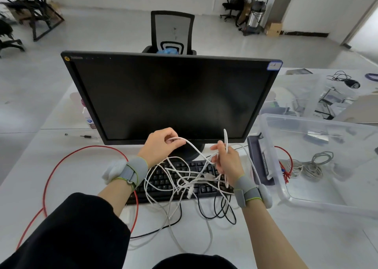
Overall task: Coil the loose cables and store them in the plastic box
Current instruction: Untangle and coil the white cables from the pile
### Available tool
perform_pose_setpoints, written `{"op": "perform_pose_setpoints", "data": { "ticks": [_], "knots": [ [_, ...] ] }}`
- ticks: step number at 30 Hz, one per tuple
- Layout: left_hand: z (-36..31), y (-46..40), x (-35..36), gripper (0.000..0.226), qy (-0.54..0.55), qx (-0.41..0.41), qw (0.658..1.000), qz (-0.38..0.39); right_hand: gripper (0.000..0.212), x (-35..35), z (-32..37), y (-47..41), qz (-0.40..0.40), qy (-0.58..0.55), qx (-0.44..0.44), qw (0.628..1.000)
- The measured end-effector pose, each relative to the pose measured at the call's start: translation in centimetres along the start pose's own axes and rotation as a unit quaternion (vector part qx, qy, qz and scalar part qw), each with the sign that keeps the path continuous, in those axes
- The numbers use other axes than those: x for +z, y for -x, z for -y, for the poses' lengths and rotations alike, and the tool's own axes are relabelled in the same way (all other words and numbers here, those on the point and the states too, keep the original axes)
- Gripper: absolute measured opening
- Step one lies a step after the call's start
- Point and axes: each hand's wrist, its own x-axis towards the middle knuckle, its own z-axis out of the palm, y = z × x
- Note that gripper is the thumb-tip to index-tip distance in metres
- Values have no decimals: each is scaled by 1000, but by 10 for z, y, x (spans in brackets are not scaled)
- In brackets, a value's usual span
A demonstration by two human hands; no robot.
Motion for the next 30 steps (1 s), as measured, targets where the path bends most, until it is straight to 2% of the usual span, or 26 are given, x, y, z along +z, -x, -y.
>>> {"op": "perform_pose_setpoints", "data": {
  "ticks": [3,6,9,11,13,15,17,19,21,24,26,27,30],
  "knots": [
    [-6,2,-2,15,28,16,999,-10,32,-2,-1,-4,-27,-31,0,999],
    [-10,-1,-3,10,-27,58,998,-5,29,-4,-4,-9,-66,19,-20,997],
    [-22,-7,-4,10,-72,112,991,10,27,-2,-5,-10,-59,85,-23,994],
    [-35,-10,-5,8,-65,138,988,34,31,0,-3,-9,-41,81,-12,996],
    [-40,-9,-5,10,-29,106,990,84,34,1,0,-5,-24,39,2,999],
    [-37,-8,-3,19,8,36,984,175,35,-2,3,-3,-9,-23,6,1000],
    [-29,-2,-1,26,4,-34,960,278,37,-6,4,-2,4,-85,0,996],
    [-17,3,3,26,16,-80,942,324,39,-9,7,-3,28,-151,-3,988],
    [-5,3,9,20,-2,-73,951,299,40,-9,11,-4,65,-175,-7,982],
    [2,0,20,7,-35,-20,985,168,39,-3,22,-1,119,-142,-29,982],
    [-4,-1,22,18,-12,8,996,86,38,1,29,3,152,-114,-39,981],
    [-7,-2,22,21,9,15,996,86,39,2,32,6,168,-106,-40,979],
    [-12,-1,21,20,54,25,987,151,44,6,38,11,208,-123,-34,970]
  ]
}}
